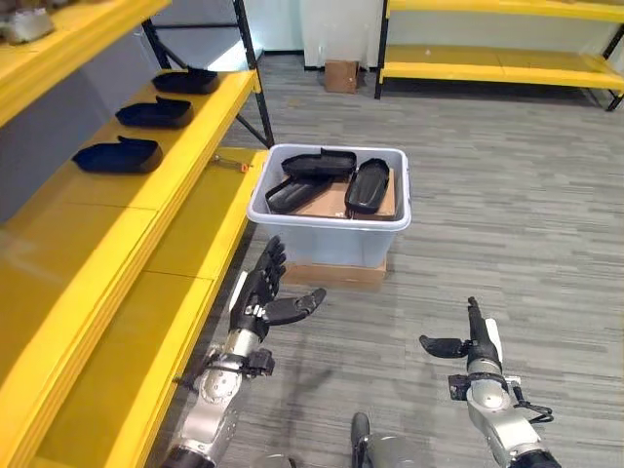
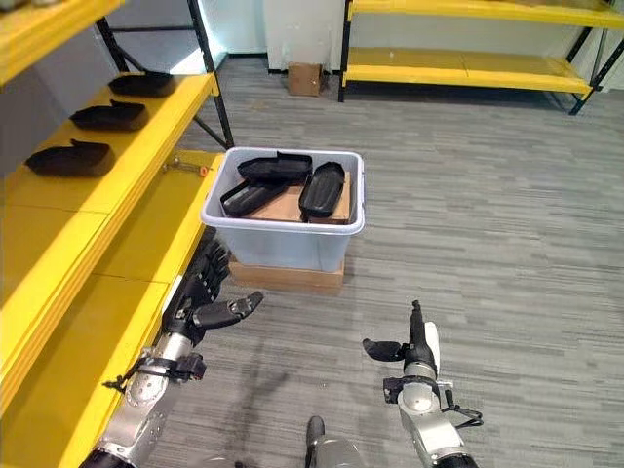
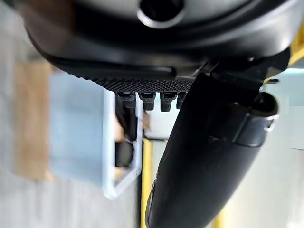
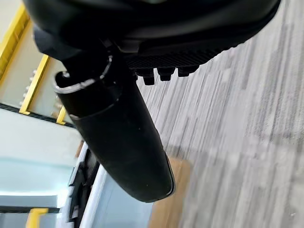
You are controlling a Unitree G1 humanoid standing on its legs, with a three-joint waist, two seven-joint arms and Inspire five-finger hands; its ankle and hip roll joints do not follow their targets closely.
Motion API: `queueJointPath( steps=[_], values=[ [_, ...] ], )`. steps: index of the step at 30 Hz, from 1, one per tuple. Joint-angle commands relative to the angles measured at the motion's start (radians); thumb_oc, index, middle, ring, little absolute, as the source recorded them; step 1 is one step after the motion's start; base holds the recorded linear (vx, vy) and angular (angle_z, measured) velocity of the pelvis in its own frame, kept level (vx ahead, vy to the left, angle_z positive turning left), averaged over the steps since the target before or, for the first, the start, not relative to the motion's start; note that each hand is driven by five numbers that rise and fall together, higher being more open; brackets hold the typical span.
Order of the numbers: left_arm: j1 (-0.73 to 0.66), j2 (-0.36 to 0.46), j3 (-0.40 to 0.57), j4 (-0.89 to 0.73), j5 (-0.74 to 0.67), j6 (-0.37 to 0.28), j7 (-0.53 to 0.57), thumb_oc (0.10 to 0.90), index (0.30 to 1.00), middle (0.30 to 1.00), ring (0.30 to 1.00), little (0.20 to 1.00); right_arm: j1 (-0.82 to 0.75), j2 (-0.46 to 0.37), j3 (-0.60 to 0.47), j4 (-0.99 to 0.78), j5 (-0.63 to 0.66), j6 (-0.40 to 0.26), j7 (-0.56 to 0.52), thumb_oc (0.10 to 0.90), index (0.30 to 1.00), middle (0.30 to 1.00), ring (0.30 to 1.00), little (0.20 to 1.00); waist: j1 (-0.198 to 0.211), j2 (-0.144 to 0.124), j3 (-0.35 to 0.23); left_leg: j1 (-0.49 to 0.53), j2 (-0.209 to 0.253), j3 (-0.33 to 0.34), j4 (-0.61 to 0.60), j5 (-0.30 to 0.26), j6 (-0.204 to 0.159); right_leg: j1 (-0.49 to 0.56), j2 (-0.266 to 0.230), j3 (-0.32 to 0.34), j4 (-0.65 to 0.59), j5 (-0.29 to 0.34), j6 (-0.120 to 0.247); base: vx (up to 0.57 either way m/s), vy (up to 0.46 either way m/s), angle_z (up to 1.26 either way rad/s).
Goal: Move parts from the plastic box to the shelf.
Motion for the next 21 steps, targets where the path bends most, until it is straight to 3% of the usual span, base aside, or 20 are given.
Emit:
queueJointPath(
  steps=[1, 3, 4, 8, 14, 21],
  values=[
    [0.011, 0.001, 0.161, -0.155, -0.019, -0.158, 0.033, 0.900, 1.000, 1.000, 1.000, 1.000, 0.004, -0.049, -0.056, -0.154, -0.057, -0.109, -0.010, 0.900, 1.000, 1.000, 1.000, 1.000, 0.015, 0.010, -0.015, 0.044, 0.020, 0.017, -0.169, 0.140, -0.016, 0.142, 0.010, 0.041, 0.042, -0.058, 0.011, 0.25, 0.093, 0.14],
    [0.026, 0.001, 0.187, -0.165, -0.018, -0.160, 0.022, 0.900, 1.000, 1.000, 1.000, 1.000, 0.014, -0.047, -0.057, -0.152, -0.051, -0.126, -0.007, 0.900, 1.000, 1.000, 1.000, 1.000, 0.041, 0.012, -0.007, 0.024, 0.022, -0.006, -0.275, 0.180, -0.029, 0.186, 0.019, 0.042, 0.030, -0.072, 0.017, 0.31, 0.097, 0.30],
    [0.045, 0.000, 0.208, -0.165, -0.010, -0.170, 0.005, 0.900, 1.000, 1.000, 1.000, 1.000, 0.022, -0.047, -0.052, -0.148, -0.048, -0.149, -0.014, 0.900, 1.000, 1.000, 1.000, 1.000, 0.069, 0.016, -0.001, -0.003, 0.040, -0.036, -0.385, 0.241, -0.048, 0.229, 0.037, 0.049, 0.032, -0.098, 0.018, 0.39, 0.115, -0.11],
    [0.074, 0.002, 0.252, -0.152, 0.009, -0.188, -0.008, 0.900, 1.000, 1.000, 1.000, 1.000, 0.025, -0.046, -0.034, -0.151, -0.051, -0.159, 0.008, 0.900, 1.000, 1.000, 1.000, 1.000, 0.105, 0.011, 0.005, -0.048, 0.069, -0.081, -0.499, 0.229, -0.047, 0.286, 0.047, 0.085, 0.091, -0.166, 0.026, 0.36, 0.140, -0.28],
    [0.073, 0.018, 0.270, -0.139, 0.021, -0.170, -0.013, 0.900, 1.000, 1.000, 1.000, 1.000, 0.019, -0.045, -0.015, -0.148, -0.029, -0.137, 0.011, 0.900, 1.000, 1.000, 1.000, 1.000, 0.116, 0.028, 0.008, -0.001, 0.077, -0.103, -0.481, 0.186, -0.042, 0.286, 0.043, 0.093, 0.251, -0.266, 0.038, 0.40, 0.246, -0.38],
    [0.053, 0.026, 0.249, -0.144, 0.047, -0.165, -0.042, 0.900, 1.000, 1.000, 1.000, 1.000, 0.054, -0.023, -0.033, -0.165, -0.041, -0.126, 0.038, 0.900, 1.000, 1.000, 1.000, 1.000, 0.116, 0.012, -0.010, 0.004, 0.010, -0.085, -0.360, 0.159, -0.021, 0.294, -0.006, 0.040, 0.232, -0.249, 0.060, 0.27, 0.258, -0.14]
  ],
)
